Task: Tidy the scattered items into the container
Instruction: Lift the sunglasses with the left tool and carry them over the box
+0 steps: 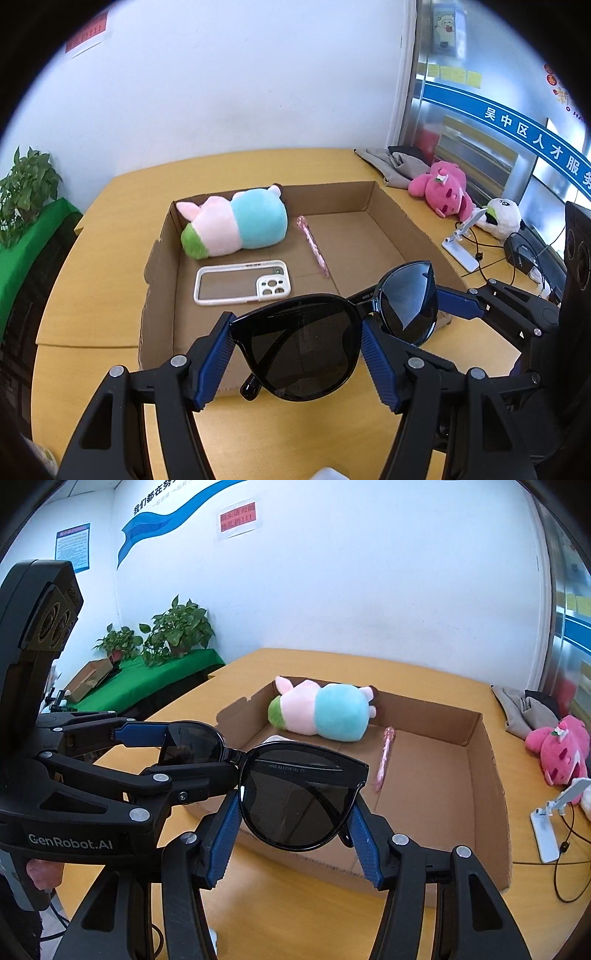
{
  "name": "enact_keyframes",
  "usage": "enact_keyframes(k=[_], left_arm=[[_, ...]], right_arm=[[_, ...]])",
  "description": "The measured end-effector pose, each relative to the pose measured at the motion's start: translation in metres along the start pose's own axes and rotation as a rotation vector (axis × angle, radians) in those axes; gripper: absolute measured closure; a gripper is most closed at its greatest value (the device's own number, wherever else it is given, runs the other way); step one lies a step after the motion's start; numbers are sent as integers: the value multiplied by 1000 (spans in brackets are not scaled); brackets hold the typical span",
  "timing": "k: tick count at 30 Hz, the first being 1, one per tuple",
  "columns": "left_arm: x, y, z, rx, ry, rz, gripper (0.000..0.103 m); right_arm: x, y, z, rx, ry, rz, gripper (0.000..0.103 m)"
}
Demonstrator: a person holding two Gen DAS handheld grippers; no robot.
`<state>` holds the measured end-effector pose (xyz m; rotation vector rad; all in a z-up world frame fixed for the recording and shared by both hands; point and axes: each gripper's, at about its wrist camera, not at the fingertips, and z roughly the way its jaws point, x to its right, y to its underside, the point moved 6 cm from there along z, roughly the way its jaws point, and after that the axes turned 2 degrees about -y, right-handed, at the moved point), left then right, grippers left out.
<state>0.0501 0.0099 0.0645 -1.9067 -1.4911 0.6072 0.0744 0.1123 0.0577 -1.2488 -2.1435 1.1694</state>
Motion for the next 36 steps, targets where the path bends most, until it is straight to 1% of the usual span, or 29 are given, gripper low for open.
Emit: enact_keyframes(k=[6, 9, 11, 14, 19, 24, 27, 30, 33, 36], left_arm=[[-16, -22, 20, -23, 10, 0, 37], [-28, -28, 38, -57, 19, -11, 37], [-37, -27, 53, -96, 38, -38, 37], [-50, -23, 76, -156, 74, -84, 37], [-58, -11, 110, -238, 75, -103, 37], [-65, 1, 140, -320, 117, -129, 37], [-69, 7, 154, -360, 125, -141, 37], [-75, 14, 168, -407, 143, -174, 37], [-80, 21, 175, -442, 152, -192, 37], [-83, 25, 179, -465, 145, -191, 37]], right_arm=[[10, -25, 23, -27, -5, 25, 42], [15, -33, 44, -59, -20, 57, 42], [18, -34, 59, -88, -32, 83, 42], [21, -30, 79, -137, -42, 114, 42], [29, -18, 116, -240, -60, 171, 42], [37, -4, 140, -328, -51, 207, 43], [42, 4, 152, -379, -57, 245, 43], [44, 11, 165, -432, -56, 273, 44], [43, 14, 174, -469, -48, 279, 44], [41, 18, 180, -493, -48, 288, 44]])
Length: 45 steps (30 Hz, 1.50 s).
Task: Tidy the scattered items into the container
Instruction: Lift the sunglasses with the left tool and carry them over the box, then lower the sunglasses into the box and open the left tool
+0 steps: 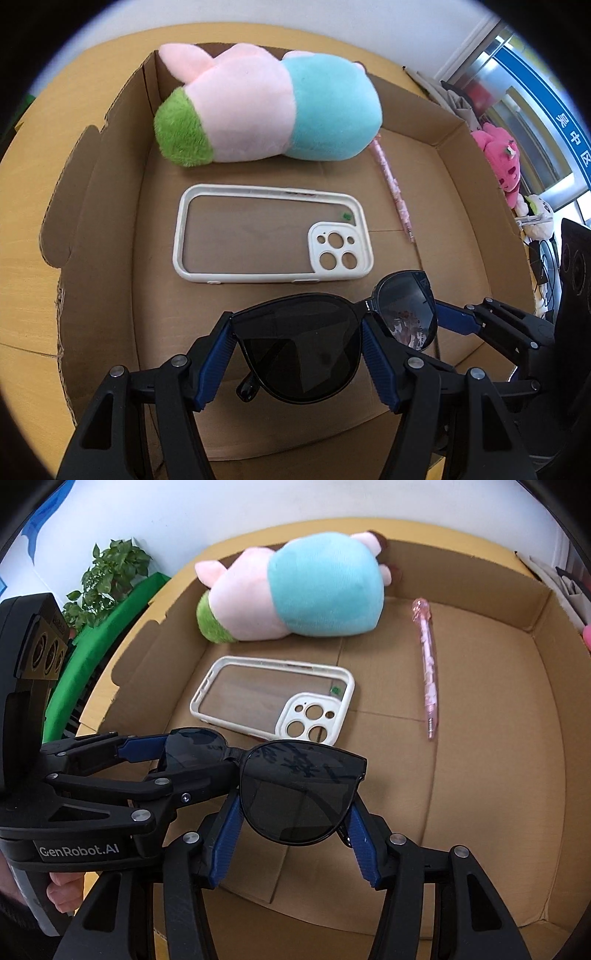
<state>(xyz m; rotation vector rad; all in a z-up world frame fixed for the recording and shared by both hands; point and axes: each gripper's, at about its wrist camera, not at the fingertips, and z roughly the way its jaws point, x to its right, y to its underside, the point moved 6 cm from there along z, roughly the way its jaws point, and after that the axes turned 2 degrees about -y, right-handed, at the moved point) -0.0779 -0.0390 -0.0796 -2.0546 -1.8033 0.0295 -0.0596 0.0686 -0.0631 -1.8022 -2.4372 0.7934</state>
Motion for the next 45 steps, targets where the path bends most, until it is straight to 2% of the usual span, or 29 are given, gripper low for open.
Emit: enact_keyframes(k=[8, 11, 14, 21, 25, 28, 30, 33, 38, 42, 45], left_arm=[[-9, 4, 15, -93, -47, -7, 37], [-10, 3, 19, -125, -90, 1, 37], [-9, 3, 21, -137, -131, 24, 37], [-10, 6, 19, -131, -155, 15, 38], [-13, 7, 15, -117, -172, 5, 40], [-12, 9, 8, -97, -164, 6, 39], [-12, 9, 0, -67, -164, 7, 39], [-6, 9, -24, 24, -159, 22, 37], [9, 20, -80, 260, -152, 43, 35], [21, 26, -114, 447, -248, 88, 26], [39, 43, -130, 544, -287, 117, 25]], right_arm=[[-1, 4, 22, -77, 11, 15, 45], [-6, 4, 25, -98, 22, 1, 45], [-9, 5, 28, -110, 31, -5, 45], [-9, 10, 28, -109, 19, 0, 41], [-10, 11, 22, -91, 19, -1, 27], [-10, 14, 15, -75, 25, -6, 22], [-10, 17, 7, -58, 16, -13, 19], [-7, 25, -11, -12, -10, -16, 13], [1, 38, -50, 99, -27, -19, 7], [3, 38, -70, 170, -23, -33, 4], [1, 41, -86, 215, -5, -58, 1]])
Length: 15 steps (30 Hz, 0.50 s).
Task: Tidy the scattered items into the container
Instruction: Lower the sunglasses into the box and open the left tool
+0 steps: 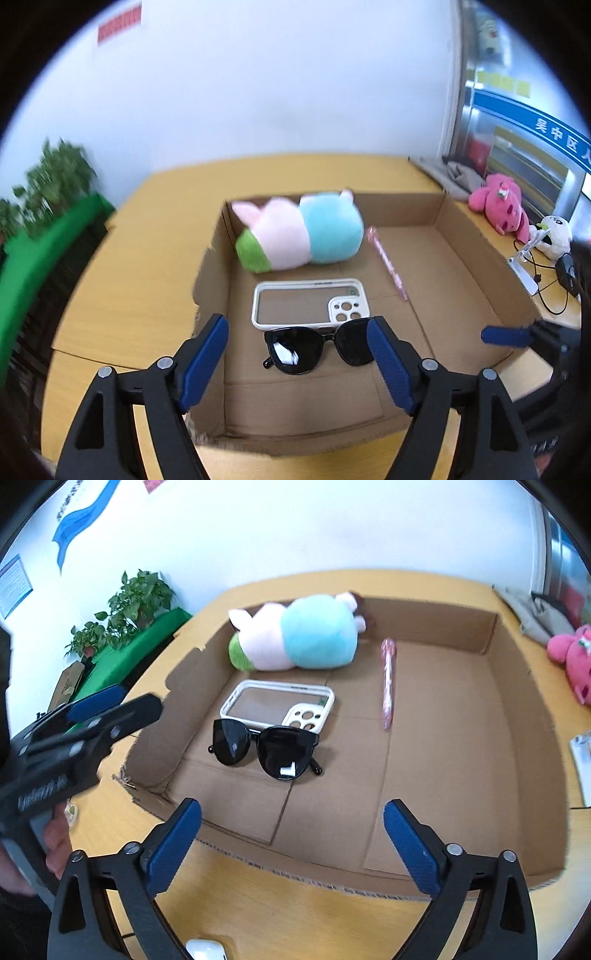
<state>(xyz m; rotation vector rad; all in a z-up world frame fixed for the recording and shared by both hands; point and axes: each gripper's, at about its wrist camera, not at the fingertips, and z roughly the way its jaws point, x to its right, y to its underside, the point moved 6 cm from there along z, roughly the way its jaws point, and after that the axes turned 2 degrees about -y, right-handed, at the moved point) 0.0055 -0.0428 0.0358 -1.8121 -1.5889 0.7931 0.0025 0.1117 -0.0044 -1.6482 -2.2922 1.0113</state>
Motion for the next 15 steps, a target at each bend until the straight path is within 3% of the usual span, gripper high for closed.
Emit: enact_keyframes(k=[4, 15], left_arm=[[5, 10, -29, 54, -26, -17, 25], [14, 32, -52, 52, -51, -26, 25]], right_arm=[[-12, 7, -14, 33, 13, -65, 1], [-13, 21, -32, 63, 77, -157, 1]])
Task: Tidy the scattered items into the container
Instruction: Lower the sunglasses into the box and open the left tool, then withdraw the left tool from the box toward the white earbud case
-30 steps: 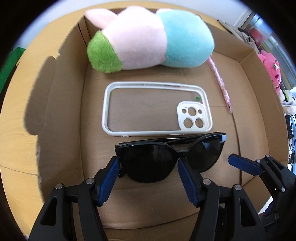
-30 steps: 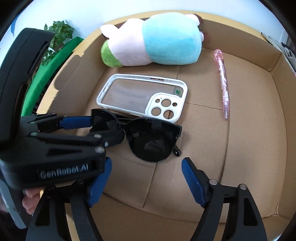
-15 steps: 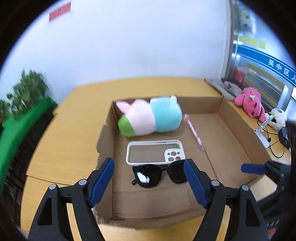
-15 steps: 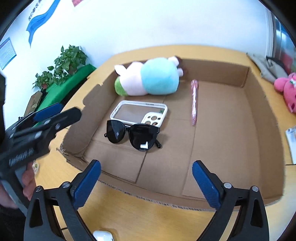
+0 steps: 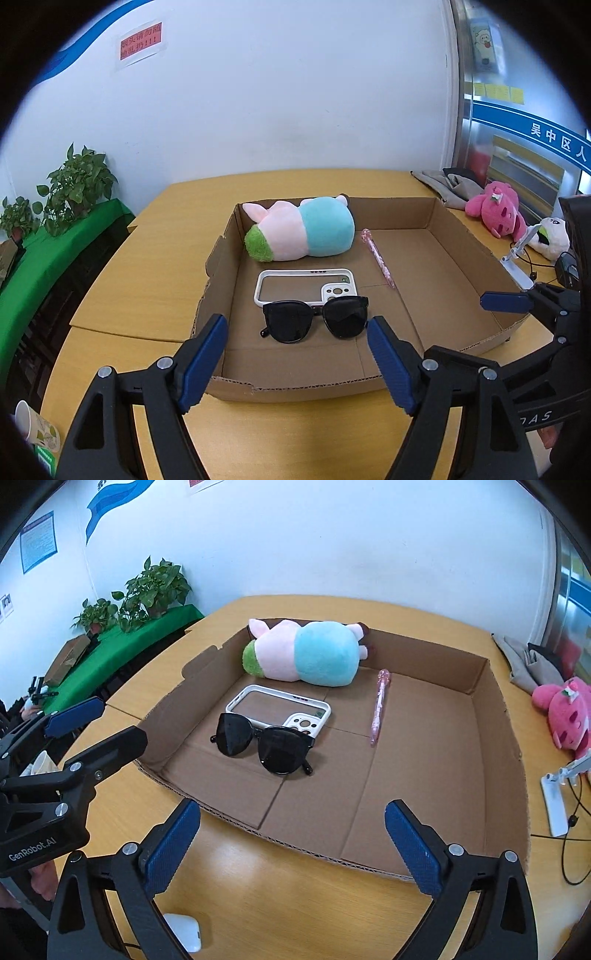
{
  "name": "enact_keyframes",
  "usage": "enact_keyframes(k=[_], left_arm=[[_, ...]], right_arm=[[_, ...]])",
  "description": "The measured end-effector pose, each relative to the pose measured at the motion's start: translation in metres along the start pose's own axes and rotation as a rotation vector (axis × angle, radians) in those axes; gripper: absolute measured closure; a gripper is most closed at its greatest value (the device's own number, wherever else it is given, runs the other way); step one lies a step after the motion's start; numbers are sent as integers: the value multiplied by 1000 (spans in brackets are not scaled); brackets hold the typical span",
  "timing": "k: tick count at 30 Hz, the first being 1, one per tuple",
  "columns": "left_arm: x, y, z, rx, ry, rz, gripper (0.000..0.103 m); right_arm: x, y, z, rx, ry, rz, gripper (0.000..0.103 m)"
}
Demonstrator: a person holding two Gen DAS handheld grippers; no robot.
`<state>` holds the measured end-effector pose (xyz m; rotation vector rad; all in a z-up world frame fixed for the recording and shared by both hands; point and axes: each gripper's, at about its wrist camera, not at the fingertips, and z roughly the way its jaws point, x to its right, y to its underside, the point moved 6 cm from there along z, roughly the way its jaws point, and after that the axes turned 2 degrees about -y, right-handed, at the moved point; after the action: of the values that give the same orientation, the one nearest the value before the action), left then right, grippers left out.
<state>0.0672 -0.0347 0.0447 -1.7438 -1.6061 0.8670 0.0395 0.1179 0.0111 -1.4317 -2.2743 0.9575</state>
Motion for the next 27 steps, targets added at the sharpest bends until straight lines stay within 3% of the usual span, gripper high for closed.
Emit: enact_keyframes(k=[19, 23, 27], left_arm=[[0, 11, -4, -10, 55, -10, 25], [-2, 30, 1, -74, 104, -18, 25], [2, 57, 8, -181, 202, -31, 25]], right_arm=[[4, 4, 3, -20, 27, 0, 1], [1, 10, 3, -18, 10, -10, 1], [-10, 36, 6, -52, -86, -58, 1]])
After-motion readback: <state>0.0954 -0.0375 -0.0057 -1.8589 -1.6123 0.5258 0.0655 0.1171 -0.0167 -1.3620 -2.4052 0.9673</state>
